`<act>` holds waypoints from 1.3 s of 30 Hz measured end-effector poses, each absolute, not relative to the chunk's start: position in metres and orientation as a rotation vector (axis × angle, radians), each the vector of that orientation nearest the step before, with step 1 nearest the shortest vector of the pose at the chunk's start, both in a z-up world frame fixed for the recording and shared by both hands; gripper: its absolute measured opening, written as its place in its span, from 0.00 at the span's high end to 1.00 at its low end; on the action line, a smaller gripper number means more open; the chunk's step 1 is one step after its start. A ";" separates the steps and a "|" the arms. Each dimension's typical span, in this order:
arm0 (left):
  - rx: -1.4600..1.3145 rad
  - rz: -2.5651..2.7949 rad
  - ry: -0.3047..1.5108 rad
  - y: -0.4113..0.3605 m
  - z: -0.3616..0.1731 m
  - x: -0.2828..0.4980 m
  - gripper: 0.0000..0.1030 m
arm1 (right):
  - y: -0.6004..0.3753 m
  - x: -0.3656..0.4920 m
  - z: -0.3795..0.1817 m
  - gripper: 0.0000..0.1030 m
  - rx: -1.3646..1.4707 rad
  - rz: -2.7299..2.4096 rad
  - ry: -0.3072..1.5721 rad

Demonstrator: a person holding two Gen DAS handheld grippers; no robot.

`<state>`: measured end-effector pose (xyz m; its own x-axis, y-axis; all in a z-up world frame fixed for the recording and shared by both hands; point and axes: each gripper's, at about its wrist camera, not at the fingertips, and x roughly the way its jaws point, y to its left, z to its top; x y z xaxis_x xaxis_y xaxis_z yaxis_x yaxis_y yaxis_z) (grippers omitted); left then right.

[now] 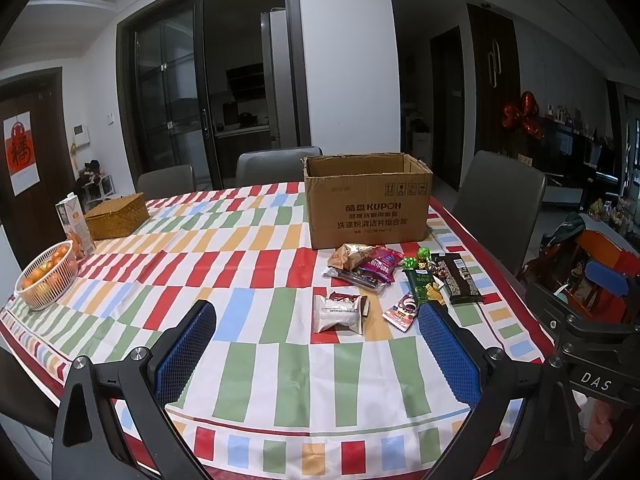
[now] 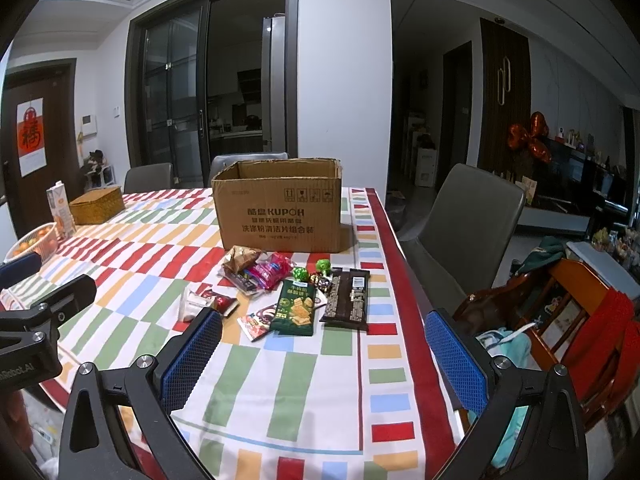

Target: Organize snacks

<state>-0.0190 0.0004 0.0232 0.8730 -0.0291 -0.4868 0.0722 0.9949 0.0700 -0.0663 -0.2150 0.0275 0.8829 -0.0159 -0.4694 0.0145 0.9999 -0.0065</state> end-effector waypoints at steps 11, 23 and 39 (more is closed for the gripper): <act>0.087 -0.052 0.506 0.001 0.023 -0.019 0.00 | -0.215 -0.067 0.027 0.00 -0.004 -0.016 0.489; 0.083 -0.056 0.506 -0.001 0.022 -0.019 0.00 | -0.214 -0.066 0.027 0.00 -0.005 -0.012 0.497; 0.071 -0.067 0.558 0.005 -0.005 0.004 0.00 | -0.207 -0.044 0.008 0.00 -0.022 0.017 0.553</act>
